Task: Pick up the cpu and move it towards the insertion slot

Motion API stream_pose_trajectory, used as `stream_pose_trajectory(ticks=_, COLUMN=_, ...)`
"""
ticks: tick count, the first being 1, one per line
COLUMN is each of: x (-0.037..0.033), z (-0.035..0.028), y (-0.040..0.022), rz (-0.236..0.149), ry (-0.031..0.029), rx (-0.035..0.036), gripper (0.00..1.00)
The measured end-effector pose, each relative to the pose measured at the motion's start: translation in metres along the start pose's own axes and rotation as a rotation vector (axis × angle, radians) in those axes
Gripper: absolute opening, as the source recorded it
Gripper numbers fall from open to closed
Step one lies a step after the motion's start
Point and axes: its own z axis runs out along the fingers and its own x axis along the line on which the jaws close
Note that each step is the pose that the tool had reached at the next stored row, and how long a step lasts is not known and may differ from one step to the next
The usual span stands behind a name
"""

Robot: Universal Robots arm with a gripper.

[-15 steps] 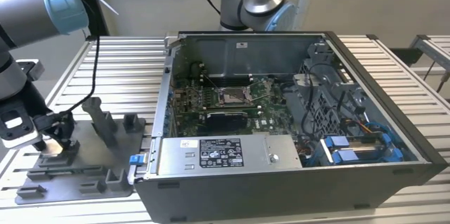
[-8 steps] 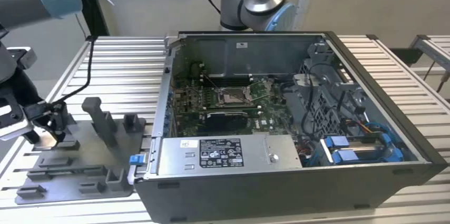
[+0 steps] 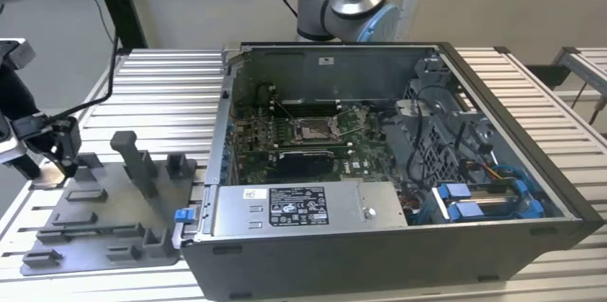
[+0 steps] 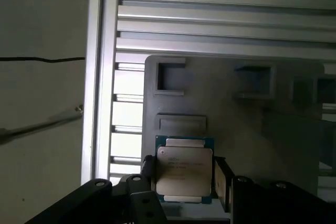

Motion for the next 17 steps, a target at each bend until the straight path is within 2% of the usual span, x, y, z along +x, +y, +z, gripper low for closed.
stream_pose_trajectory(ticks=17, x=0.0006, z=-0.0773, y=0.0029, rz=0.000, ry=0.0005, rx=-0.0001, gripper=0.00)
